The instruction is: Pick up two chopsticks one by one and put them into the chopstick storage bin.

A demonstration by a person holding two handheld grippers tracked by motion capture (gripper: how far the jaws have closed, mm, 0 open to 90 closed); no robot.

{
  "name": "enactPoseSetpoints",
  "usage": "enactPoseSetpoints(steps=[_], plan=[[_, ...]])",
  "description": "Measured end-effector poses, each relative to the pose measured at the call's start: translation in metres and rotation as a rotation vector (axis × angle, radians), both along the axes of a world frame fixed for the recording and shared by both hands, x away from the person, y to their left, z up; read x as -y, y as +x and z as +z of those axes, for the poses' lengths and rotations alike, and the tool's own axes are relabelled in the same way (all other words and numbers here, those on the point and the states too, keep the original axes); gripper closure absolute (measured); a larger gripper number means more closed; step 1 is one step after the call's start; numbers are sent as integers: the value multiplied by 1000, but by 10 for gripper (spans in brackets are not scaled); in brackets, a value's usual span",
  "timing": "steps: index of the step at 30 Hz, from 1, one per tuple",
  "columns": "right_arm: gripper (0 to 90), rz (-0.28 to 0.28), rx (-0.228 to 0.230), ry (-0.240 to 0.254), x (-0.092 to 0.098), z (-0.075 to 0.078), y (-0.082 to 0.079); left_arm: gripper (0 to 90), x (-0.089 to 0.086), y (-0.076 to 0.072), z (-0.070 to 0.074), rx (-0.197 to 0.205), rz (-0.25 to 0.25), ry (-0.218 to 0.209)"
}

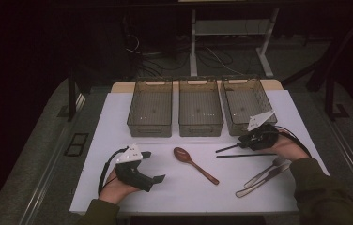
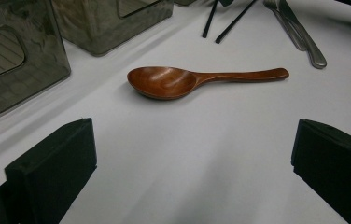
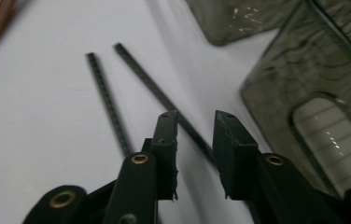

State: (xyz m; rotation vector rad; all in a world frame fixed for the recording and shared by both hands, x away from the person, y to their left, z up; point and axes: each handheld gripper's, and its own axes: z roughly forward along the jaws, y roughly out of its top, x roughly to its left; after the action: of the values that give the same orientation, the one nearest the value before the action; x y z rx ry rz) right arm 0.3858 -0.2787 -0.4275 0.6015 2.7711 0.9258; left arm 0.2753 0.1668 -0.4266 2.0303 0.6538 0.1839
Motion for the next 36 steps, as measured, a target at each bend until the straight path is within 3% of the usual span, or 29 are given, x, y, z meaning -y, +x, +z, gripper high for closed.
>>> enactPoseSetpoints(steps=[7,12,15,22,36], plan=[[632,17,-18,-1,-1,-12,12,0,0,0,0,-2,0,0],[668,37,-33,3,2,-15,15,0,0,0,0,-3,1,0],[729,42,-42,2,1,-14,13,0,0,0,0,-4,0,2],[761,46,-64,3,2,-13,11,0,0,-1,0,-4,1,1],[800,45,-60,0,4,-12,-2,0,0,-1,0,-4,2,2]])
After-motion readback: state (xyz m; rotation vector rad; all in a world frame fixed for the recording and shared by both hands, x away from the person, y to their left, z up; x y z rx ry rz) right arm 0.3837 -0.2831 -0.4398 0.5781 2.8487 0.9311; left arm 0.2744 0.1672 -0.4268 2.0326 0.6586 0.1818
